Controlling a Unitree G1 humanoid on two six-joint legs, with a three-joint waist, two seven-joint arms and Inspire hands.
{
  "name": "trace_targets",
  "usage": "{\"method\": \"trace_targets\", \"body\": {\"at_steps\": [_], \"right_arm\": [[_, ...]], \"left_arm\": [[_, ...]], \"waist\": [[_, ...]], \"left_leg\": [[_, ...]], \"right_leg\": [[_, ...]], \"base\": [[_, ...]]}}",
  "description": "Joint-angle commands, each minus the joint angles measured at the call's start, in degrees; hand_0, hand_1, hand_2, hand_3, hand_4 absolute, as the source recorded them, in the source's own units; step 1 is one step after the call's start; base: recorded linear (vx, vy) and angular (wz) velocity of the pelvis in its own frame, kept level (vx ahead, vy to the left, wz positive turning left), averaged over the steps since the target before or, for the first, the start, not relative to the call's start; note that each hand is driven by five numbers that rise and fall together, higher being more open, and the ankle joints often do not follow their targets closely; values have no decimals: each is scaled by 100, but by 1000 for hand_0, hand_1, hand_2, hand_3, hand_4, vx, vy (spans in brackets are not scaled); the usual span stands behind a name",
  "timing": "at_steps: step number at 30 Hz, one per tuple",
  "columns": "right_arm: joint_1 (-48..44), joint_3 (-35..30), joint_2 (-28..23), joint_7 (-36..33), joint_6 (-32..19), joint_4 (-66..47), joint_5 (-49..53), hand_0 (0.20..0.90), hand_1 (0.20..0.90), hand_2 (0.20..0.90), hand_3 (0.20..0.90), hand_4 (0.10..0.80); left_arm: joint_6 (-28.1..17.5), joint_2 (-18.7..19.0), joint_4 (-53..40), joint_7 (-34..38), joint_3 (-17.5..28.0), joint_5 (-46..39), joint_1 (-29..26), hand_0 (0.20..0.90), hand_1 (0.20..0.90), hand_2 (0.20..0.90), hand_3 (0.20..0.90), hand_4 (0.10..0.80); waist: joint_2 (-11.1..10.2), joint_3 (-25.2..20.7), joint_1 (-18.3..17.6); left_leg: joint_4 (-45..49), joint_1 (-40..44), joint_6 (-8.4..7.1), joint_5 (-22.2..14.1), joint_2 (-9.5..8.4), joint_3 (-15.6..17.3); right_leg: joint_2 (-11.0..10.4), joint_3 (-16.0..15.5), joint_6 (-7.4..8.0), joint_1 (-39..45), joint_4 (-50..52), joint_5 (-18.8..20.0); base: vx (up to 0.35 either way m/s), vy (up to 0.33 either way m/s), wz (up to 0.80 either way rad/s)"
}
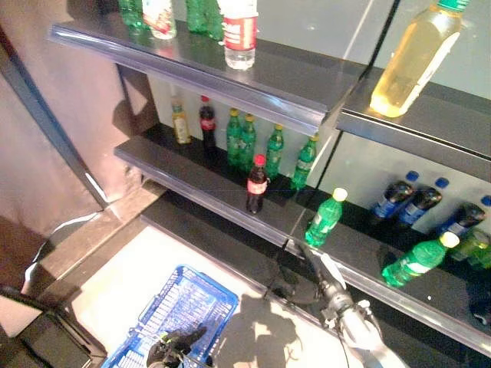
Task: Pick up the drink and place into the basket.
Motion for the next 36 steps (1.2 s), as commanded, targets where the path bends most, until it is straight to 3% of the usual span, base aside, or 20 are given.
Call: {"method": "trace_targets", "body": {"at_steps": [1,16,36], "right_arm": [[-270,-327,-333,-315,-790,-1153,-250,900,900,900,900,800],[-439,-1063,-621,-1664,-1111,-2485,-752,900,900,900,900,800],[-476,-678,-462,-1849,-732,-2106,1,900,900,900,900,800]], "left_arm": [[-465,161,235,6,-77,306,127,300,300,300,200,100],[-592,71,215,-189,143,346,393,300,300,300,200,100],[-558,12,6,-92,-121,372,459,300,300,300,200,100]], "waist": [[64,-32,41],[143,-115,57],[263,68,151]], "left_leg": [[-14,-280,200,87,35,399],[-14,-308,174,90,130,422],[97,-227,172,115,118,260]], "right_leg": [[-181,161,3,13,104,-95],[-208,168,-17,38,85,-176],[-278,146,-91,-88,505,-331]], "base": [[-2,33,-24],[6,8,-5],[33,9,0]]}}
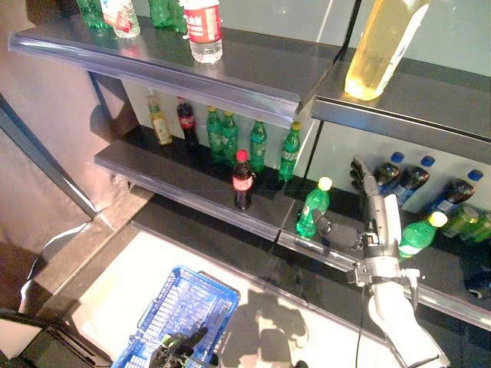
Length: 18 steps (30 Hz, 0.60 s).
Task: Pick up the drink and place into the basket.
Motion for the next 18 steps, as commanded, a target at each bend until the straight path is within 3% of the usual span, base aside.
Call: {"method": "trace_targets", "body": {"at_steps": [1,18], "right_arm": [[-464,-50,-13,-154,-321,-507,229,900,900,900,900,800],[-695,59,199,-1543,-425,-328,357,900,900,900,900,800]], "left_arm": [[-381,243,-8,138,-457,335,352,300,300,300,200,100],[-544,212,-459,159,-1128,-63,423,300,300,300,200,100]], "waist": [[47,35,138],[206,739,222]], "left_leg": [[181,-292,178,115,41,-33],[977,-827,257,-57,-261,-356]], "right_leg": [[-309,-76,-86,-7,575,-409],[-425,-67,-206,-536,1389,-631]], "base": [[12,46,0],[4,45,2]]}}
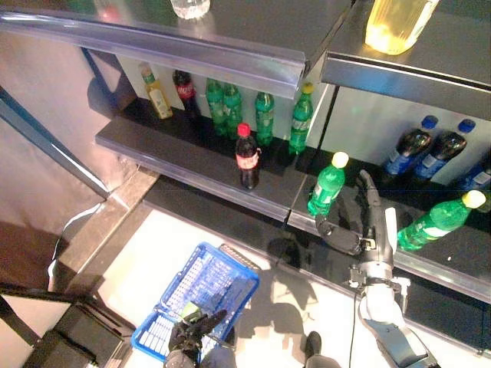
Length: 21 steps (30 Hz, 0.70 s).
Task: Pick up the drink and place into the basket.
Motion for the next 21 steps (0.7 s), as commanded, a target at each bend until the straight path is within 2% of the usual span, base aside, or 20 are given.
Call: {"method": "trace_targets", "body": {"at_steps": [1,10,16,21], "right_arm": [[-505,-268,77,-667,-525,-759,-92,900,900,900,900,800],[-580,-285,47,-719,-363,-803,24,900,900,900,900,800],[-1068,-308,116,-1031,-397,-592,162,900,900,900,900,800],[-1702,-285,166,-994,-264,-344,157,900,900,900,900,800]], "left_arm": [[-342,413,206,158,-309,-31,527,300,300,300,200,100],[-412,384,75,76,-489,-66,666,300,300,300,200,100],[-442,439,-34,86,-660,-144,559,300,300,300,200,100],[-472,526,-77,4,-771,-314,348,300,300,300,200,100]], "waist": [[-168,-56,204],[-73,24,229],[-51,337,325],[-26,653,379]], "left_leg": [[748,-498,220,-26,-129,-211],[830,-505,216,-11,-192,-215],[982,-703,217,10,-257,-305],[1163,-1016,238,49,-329,-396]], "right_leg": [[-343,-45,-250,-279,1219,-604],[-415,-15,-225,-274,1294,-614],[-475,-48,-217,-409,1418,-583],[-529,-35,-239,-675,1591,-548]], "base": [[64,37,2],[53,29,1],[0,0,0],[-76,9,5]]}}
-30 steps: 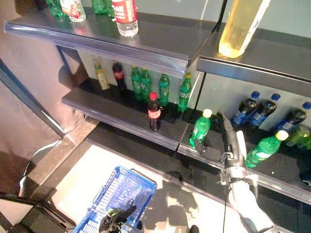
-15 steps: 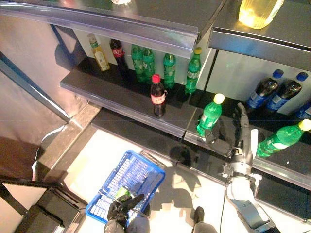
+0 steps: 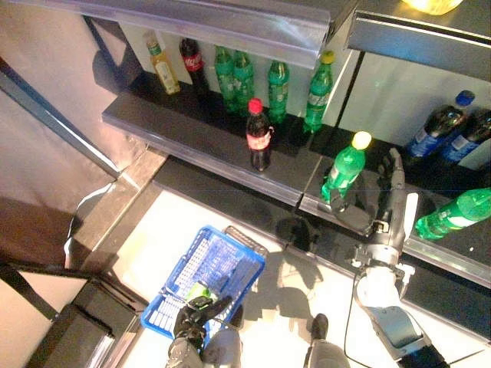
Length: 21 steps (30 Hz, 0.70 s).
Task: Pick up the drink and place into the basket.
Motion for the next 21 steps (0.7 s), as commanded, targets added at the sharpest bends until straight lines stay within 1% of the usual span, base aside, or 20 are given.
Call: {"method": "trace_targets", "body": {"at_steps": [1,4,7,11,18,21], "right_arm": [[-830,-243,163,-189,-241,-352,-127,900,900,900,900,800],[-1013,-229,182,-269,-203,-294,-138,900,900,900,900,800],[-1549,-277,324,-581,-246,-30,-110,900,900,900,900,800],[-2013,-335,443,-839,-260,189,-168,900,900,900,900,800],[-2599,-536,462,-1089,-205,500,-118,900,900,900,900,800],[-2773,-634,430,-1120,-165,619,-70,900,900,900,900,800]], "left_arm": [[-164,516,141,75,-381,-123,584,300,300,300,200,100],[-200,529,97,92,-434,-186,524,300,300,300,200,100],[-298,598,9,62,-478,-307,296,300,300,300,200,100],[-316,638,-171,147,-561,-428,86,300,300,300,200,100],[-300,659,-399,185,-563,-523,-123,300,300,300,200,100],[-304,640,-474,226,-593,-552,-172,300,300,300,200,100]], "waist": [[-214,17,240],[-217,131,264],[-223,454,325],[-206,693,356],[-157,938,397],[-151,938,410]], "left_leg": [[634,-711,173,147,-159,-358],[692,-829,185,156,-180,-383],[827,-1132,216,178,-214,-428],[919,-1364,264,204,-260,-461],[1019,-1611,336,240,-325,-457],[1042,-1729,360,245,-336,-439]], "right_leg": [[-310,-49,-254,-308,897,-343],[-322,-41,-259,-412,944,-323],[-328,-52,-274,-631,988,-260],[-318,-32,-288,-824,1023,-207],[-311,10,-303,-1049,1061,-141],[-293,28,-317,-1162,1067,-125]], "base": [[-77,6,2],[-81,-9,6],[-113,-34,3],[-90,-29,0],[-40,-5,0],[1,-1,-1]]}}
